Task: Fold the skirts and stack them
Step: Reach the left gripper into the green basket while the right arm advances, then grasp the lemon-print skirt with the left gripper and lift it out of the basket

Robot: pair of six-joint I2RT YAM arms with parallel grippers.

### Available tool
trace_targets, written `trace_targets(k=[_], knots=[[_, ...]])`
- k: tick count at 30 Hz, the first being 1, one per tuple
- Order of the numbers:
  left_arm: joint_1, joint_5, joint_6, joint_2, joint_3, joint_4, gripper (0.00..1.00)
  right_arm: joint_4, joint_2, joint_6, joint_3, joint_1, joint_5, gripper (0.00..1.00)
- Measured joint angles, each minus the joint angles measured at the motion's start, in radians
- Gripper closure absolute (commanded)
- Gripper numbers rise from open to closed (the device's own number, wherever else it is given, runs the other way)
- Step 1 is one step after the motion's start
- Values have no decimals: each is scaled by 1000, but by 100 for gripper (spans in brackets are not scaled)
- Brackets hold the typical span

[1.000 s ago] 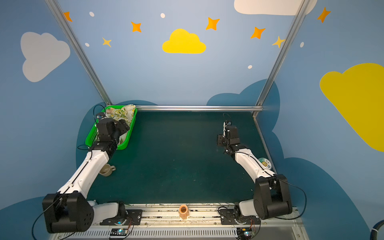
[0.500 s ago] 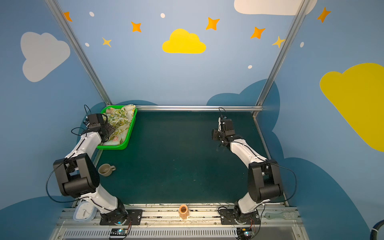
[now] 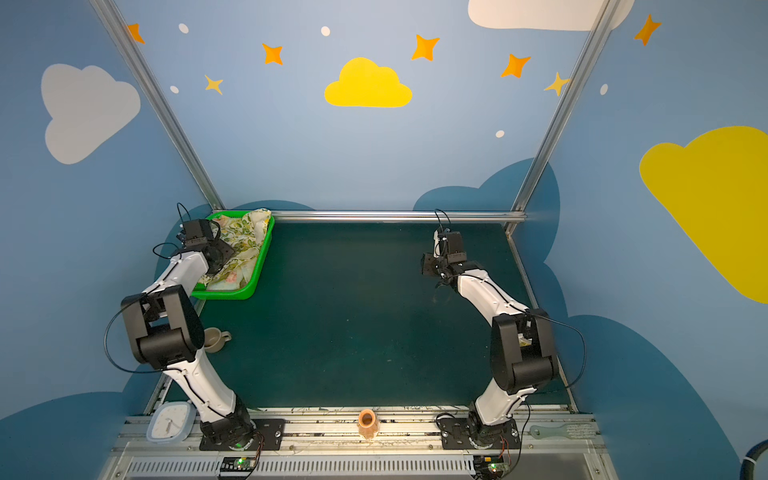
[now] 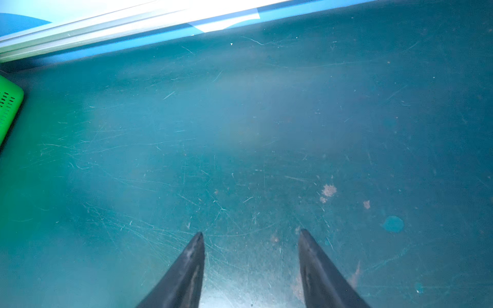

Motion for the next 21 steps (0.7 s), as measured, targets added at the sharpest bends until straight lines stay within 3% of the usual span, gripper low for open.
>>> trace_targets(k=[3, 8, 15, 21], knots=[[0, 18, 0, 35, 29, 10, 53, -12, 20, -5, 27, 0, -1, 46], [0, 55, 15, 68, 73, 23, 96, -24, 34, -8, 39, 0, -5, 47], [0, 85, 29, 40, 58, 47, 96, -47, 36, -9, 42, 0, -19, 50], [-11, 107, 40, -126, 12, 42, 96, -59, 25, -10, 42, 1, -27, 50]])
